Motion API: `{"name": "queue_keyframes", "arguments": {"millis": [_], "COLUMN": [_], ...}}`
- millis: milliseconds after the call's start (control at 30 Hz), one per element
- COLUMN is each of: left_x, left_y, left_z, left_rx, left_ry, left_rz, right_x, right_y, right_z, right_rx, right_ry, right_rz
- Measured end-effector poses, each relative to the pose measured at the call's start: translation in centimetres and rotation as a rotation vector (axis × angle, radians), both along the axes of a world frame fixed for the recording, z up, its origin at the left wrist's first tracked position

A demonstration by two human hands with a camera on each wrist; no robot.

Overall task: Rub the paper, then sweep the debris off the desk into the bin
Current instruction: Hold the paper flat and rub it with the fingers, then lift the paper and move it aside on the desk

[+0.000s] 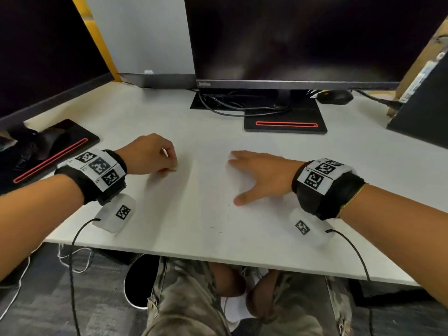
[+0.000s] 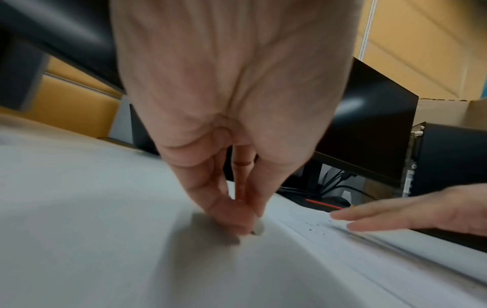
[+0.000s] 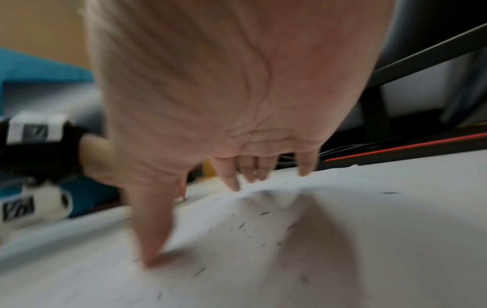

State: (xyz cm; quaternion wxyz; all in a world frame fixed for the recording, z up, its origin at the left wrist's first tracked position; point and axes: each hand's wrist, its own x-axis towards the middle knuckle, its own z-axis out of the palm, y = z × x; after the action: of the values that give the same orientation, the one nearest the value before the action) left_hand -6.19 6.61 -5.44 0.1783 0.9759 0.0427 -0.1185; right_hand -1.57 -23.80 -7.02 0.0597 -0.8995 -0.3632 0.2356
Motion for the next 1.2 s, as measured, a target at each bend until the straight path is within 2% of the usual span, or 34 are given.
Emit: {"name": "queue_keyframes", "arguments": {"millis": [100,167,233,400,633,767,967,1100,1200], "left_x": [1.2,2.7,4.8,8.4,7.5,6.4,3.7,1.5,0.1], "left_y": [-1.6,-3.9,-6.7,-10.2,-10.1,-9.3,-8.0,-6.5,-5.6], "left_z": [0.8,1.3,1.1,0.5,0.2,0.1,-0.2,0.1,0.5], "left_rx": [0.171,0.162,0.114,0.205,0.152,0.038,-0.298,-0.577,-0.774], "left_ry": [-0.067,-0.140,-0.139,0.104,0.154,0.212,0.007,-0.124,-0.215], "left_rz": [-0.143,-0.236,-0.283,-0.197,-0.065,0.064,0.238,0.307,0.365], "right_x": [0.3,0.4,0.3,1.3,3.8,4.1,4.0,4.4,4.8], "right_y": [-2.9,-3.9,-4.4,-4.4,-5.0,-5.1,-6.7,-9.2,-10.9], "right_z": [0.5,0.3,0.1,0.0,-0.9,-1.2,-2.8,-2.9,-3.1], "right_rx": [-0.008,-0.075,-0.096,-0.048,0.103,0.149,0.216,0.436,0.628], "right_ry": [-0.106,-0.150,-0.155,-0.052,0.100,0.059,-0.012,-0.022,0.020], "right_rz": [-0.216,-0.279,-0.279,-0.219,-0.219,-0.253,-0.324,-0.454,-0.676]}}
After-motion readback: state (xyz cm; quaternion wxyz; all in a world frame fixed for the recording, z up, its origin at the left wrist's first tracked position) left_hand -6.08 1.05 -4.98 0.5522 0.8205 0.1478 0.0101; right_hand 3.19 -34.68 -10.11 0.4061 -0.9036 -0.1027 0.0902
